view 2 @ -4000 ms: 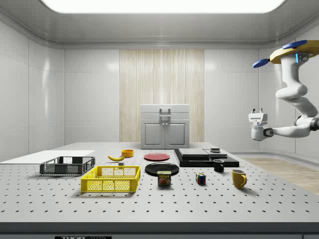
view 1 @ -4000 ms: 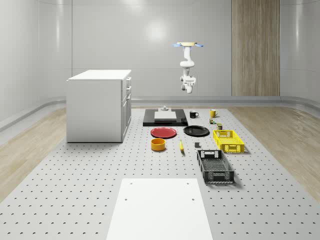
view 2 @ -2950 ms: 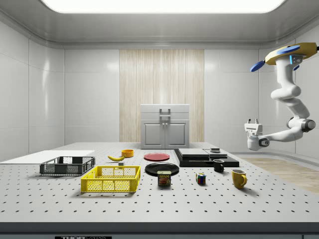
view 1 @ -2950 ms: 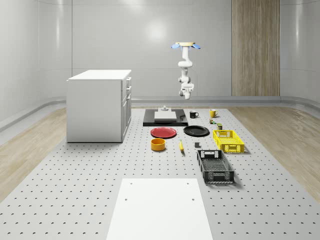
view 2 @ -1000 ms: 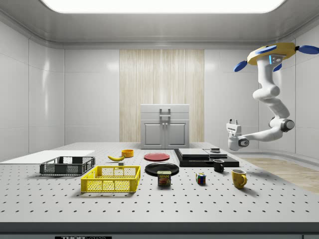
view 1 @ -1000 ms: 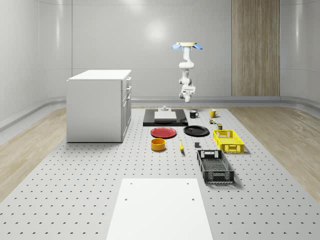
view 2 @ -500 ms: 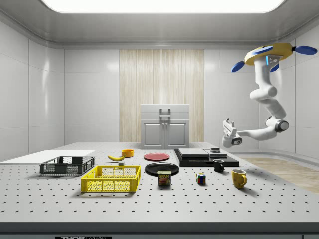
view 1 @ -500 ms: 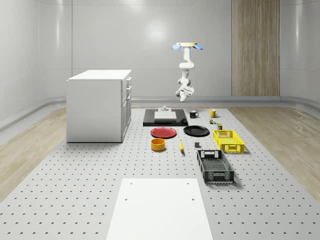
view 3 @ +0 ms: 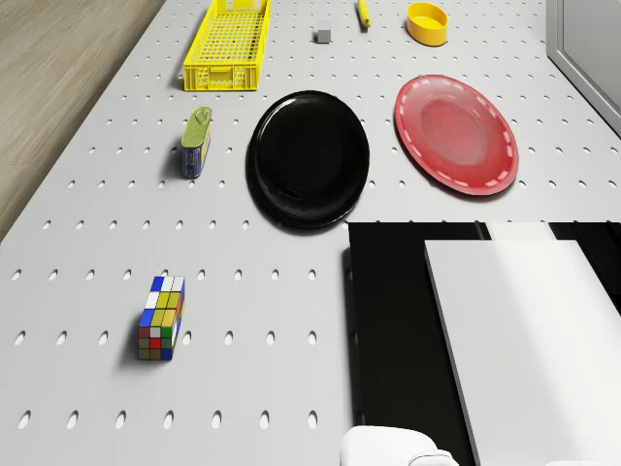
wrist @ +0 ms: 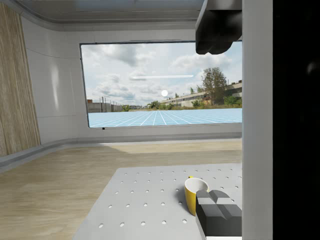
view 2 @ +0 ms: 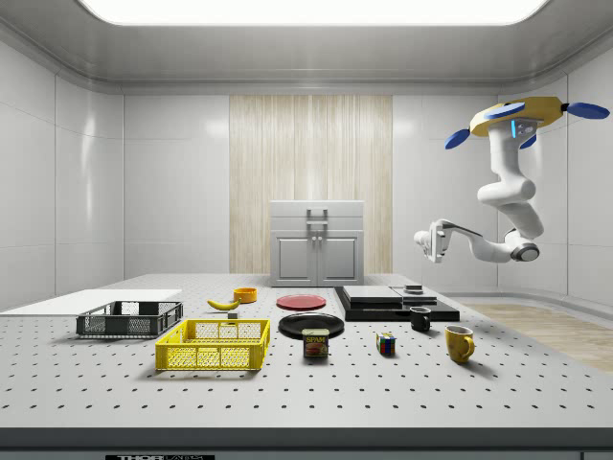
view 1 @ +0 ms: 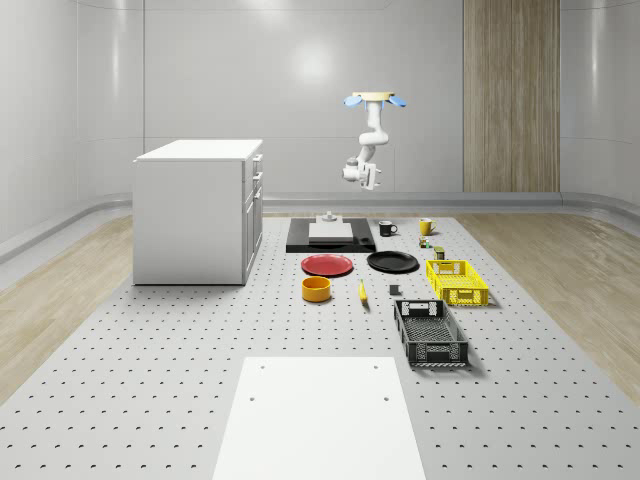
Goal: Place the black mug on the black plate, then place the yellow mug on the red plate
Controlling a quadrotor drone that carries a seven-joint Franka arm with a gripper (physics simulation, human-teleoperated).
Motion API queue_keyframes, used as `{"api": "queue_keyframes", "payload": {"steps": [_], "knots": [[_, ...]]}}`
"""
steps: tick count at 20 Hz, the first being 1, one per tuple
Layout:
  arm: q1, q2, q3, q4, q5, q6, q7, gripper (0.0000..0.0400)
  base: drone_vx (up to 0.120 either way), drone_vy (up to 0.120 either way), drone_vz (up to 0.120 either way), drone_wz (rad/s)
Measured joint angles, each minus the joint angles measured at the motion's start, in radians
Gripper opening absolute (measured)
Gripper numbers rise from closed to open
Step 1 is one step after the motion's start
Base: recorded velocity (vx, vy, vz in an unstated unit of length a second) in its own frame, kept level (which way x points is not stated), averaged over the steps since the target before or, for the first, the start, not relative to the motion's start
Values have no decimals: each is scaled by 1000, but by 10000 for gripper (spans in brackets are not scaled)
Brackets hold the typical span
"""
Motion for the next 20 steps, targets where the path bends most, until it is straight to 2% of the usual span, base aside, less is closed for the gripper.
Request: {"api": "queue_keyframes", "payload": {"steps": [3, 5, 8, 11, 15, 20], "knots": [[-154, -42, 148, -162, -295, -51, 135, 400, 0, 0, -120, 0], [-263, -68, 223, -231, -439, -98, 218, 400, 0, 0, -120, 0], [-406, -105, 304, -289, -577, -165, 317, 400, 0, 0, -120, 0], [-510, -138, 356, -314, -650, -212, 386, 400, 0, 0, -120, 0], [-597, -174, 397, -327, -691, -244, 443, 400, 0, 0, -120, 0], [-653, -210, 426, -331, -702, -251, 482, 400, 32, 0, -120, 0]]}}
